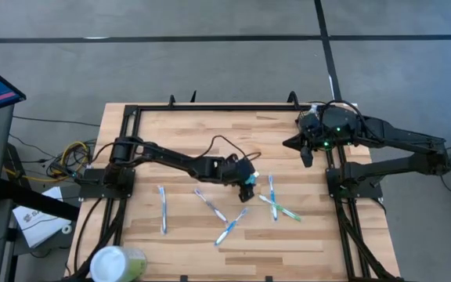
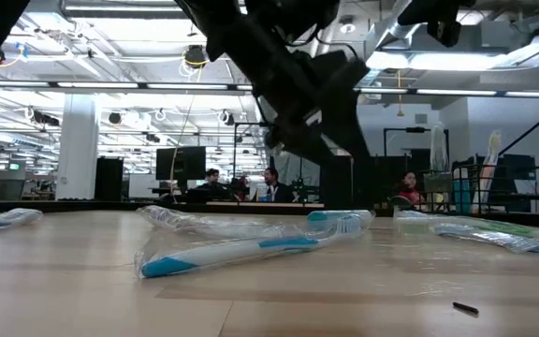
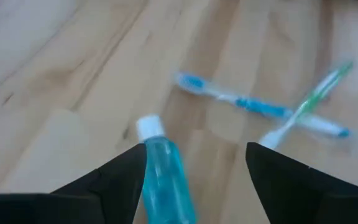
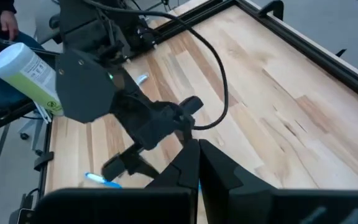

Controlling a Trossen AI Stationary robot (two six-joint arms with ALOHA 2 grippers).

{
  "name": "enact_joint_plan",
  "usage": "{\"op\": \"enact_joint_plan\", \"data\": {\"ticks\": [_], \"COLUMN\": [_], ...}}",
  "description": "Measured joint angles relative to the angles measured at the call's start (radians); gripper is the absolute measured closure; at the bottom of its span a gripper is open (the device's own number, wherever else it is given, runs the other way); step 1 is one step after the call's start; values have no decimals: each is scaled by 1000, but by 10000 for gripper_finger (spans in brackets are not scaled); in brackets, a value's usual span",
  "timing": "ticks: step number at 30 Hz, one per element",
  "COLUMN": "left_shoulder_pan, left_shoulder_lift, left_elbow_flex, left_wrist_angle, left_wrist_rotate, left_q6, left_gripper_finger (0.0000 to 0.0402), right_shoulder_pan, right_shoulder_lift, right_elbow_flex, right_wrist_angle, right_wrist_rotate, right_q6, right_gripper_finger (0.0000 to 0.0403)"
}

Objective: Pick & Place toothbrushing station
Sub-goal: Put the mouthwash in the middle section of wire organizer

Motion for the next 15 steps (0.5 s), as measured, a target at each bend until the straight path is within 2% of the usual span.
{"op": "enact_joint_plan", "data": {"ticks": [5,15], "left_shoulder_pan": [-21,-36], "left_shoulder_lift": [-1,65], "left_elbow_flex": [1,1], "left_wrist_angle": [0,-1], "left_wrist_rotate": [-101,-84], "left_q6": [39,-22], "left_gripper_finger": [132,132], "right_shoulder_pan": [0,0], "right_shoulder_lift": [0,19], "right_elbow_flex": [0,0], "right_wrist_angle": [-8,-34], "right_wrist_rotate": [0,0], "right_q6": [-1,-23], "right_gripper_finger": [403,403]}}
